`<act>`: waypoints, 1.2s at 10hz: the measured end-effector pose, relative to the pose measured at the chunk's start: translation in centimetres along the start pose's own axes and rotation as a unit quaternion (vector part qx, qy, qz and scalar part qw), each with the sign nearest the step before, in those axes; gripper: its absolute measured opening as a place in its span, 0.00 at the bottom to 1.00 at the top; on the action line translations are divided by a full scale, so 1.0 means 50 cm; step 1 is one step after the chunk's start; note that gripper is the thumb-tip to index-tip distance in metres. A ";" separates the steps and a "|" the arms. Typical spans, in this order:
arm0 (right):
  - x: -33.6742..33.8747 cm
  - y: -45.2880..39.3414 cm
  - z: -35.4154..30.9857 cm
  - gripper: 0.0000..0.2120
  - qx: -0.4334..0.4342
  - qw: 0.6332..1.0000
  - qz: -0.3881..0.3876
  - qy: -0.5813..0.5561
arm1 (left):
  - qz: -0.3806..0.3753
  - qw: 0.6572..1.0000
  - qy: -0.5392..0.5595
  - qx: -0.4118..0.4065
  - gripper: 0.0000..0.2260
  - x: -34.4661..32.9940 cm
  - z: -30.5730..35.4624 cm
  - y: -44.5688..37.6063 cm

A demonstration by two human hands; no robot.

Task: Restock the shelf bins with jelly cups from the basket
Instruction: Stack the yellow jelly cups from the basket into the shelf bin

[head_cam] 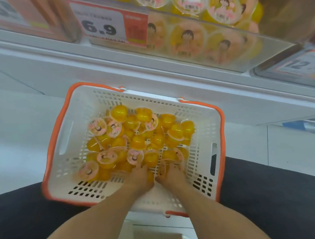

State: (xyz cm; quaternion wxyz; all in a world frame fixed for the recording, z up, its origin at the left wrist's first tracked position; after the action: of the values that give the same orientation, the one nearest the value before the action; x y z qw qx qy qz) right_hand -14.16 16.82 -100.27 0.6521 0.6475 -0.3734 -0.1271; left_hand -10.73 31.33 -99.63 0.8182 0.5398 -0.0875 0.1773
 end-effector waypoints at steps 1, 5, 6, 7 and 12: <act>0.009 -0.005 -0.011 0.20 -0.010 0.999 0.044 0.015 | -0.002 0.996 0.079 0.040 0.19 0.017 -0.005 0.001; 0.061 0.043 -0.078 0.12 -0.042 0.992 -0.050 -0.107 | -0.187 0.891 0.410 0.060 0.07 0.114 -0.033 0.073; 0.096 0.080 -0.113 0.14 -0.003 0.989 -0.094 -0.113 | -0.212 0.852 0.477 0.042 0.19 0.153 -0.034 0.117; 0.150 0.128 -0.145 0.17 0.025 0.961 -0.132 -0.243 | -0.197 0.848 0.492 0.015 0.13 0.194 -0.027 0.154; 0.460 0.577 -0.279 0.14 0.353 0.885 -0.083 -0.291 | -0.061 0.885 0.400 -0.229 0.22 0.478 0.232 0.437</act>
State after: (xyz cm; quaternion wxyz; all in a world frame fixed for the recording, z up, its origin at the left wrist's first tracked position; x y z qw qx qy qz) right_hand 1.59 16.06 -64.14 0.2297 0.7973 -0.5113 -0.2239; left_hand 3.46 33.15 -68.33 0.8937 0.2250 0.2425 0.3031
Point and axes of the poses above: each hand's wrist, its own y-axis away from the middle knuckle, its own x-axis out of the back of the hand, z = x × y, the point moved 4 cm from there along -y, towards the middle knuckle, and after that the axes turned 10 degrees about -z, right-handed, at the moved point
